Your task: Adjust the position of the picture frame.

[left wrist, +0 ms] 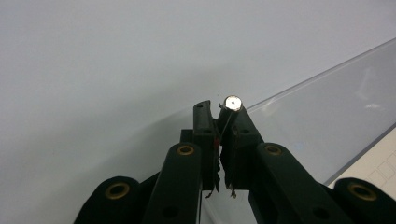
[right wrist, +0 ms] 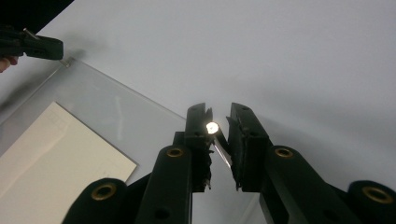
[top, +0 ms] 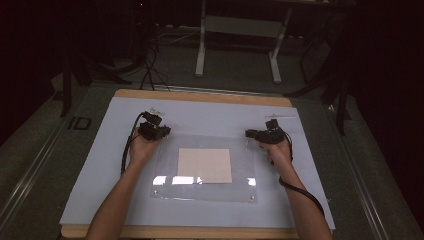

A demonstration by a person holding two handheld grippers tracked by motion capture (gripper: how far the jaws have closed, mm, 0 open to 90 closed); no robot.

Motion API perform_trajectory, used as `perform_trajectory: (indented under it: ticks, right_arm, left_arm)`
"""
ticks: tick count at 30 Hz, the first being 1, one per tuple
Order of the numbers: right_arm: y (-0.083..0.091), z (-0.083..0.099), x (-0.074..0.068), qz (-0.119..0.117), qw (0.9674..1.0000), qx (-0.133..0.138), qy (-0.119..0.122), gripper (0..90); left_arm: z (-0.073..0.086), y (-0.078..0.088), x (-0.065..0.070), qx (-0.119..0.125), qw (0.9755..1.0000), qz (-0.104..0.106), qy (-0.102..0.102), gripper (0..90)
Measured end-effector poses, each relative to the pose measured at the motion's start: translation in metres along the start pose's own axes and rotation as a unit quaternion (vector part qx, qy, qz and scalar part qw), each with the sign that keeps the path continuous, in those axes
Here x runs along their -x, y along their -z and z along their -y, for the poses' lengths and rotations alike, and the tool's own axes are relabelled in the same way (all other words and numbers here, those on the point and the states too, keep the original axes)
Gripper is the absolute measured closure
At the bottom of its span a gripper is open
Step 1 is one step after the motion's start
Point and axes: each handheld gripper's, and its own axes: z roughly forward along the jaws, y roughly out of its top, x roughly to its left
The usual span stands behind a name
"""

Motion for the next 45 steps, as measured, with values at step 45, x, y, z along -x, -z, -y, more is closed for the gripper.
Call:
perform_trajectory:
  ticks: [45]
  right_arm:
    - [0.004, 0.009, -0.017, 0.068, 0.9947, 0.015, 0.076, 71.8]
  left_arm:
    - [0.032, 0.019, -0.006, 0.105, 0.9925, 0.038, 0.051, 59.3]
